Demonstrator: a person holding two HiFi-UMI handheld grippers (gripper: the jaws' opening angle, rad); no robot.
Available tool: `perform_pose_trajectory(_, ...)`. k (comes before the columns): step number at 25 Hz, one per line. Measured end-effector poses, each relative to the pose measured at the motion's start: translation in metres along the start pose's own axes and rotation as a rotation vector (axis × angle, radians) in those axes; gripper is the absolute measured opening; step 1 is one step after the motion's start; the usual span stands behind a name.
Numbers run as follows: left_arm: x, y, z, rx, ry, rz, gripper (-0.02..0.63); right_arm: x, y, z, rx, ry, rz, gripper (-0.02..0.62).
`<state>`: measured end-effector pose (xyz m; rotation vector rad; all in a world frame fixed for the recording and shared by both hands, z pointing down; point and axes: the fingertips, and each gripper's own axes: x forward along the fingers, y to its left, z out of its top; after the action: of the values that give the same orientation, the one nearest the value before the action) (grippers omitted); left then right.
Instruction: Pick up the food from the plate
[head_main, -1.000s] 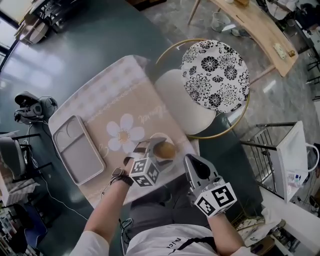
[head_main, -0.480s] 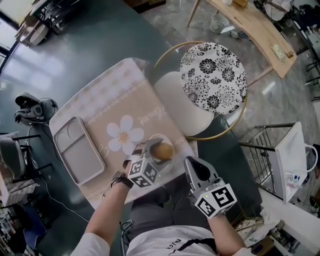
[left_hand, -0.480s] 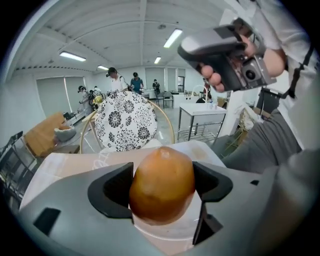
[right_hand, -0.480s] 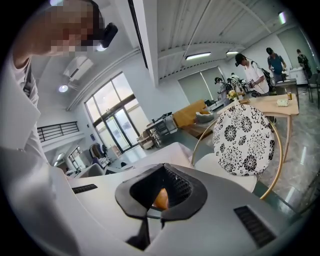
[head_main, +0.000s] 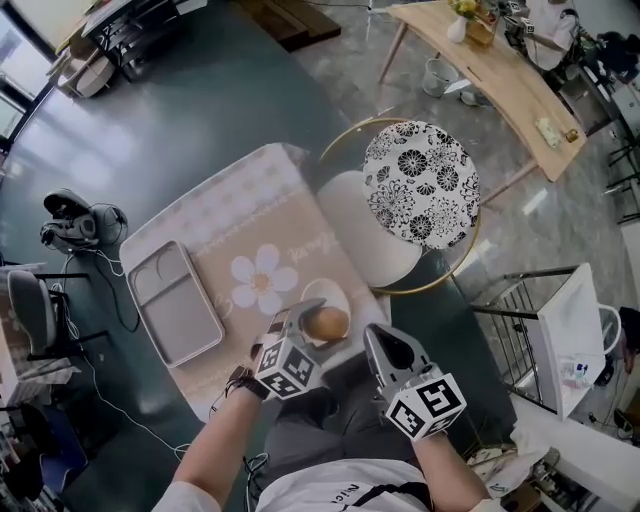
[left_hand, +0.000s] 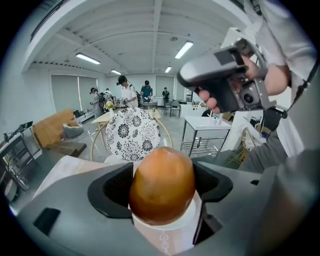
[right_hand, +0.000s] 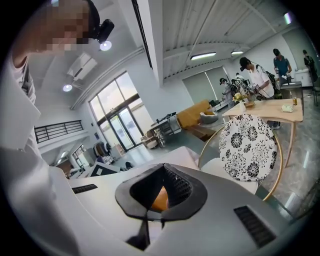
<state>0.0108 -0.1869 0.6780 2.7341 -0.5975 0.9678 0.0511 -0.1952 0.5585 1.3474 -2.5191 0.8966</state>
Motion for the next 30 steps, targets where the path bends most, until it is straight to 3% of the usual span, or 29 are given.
perform_pose_trajectory(18, -0.105, -0.022, 0.102, -0.083, -0.171, 0.110, 0.368, -0.044, 0.038, 0.059, -0.083, -0.060, 0.006, 0.014)
perform_pose_trajectory(30, -0.162, -0.044, 0.139, -0.128, -0.253, 0.165, 0.368, -0.062, 0.065, 0.077, -0.141, -0.095, 0.044, 0.014)
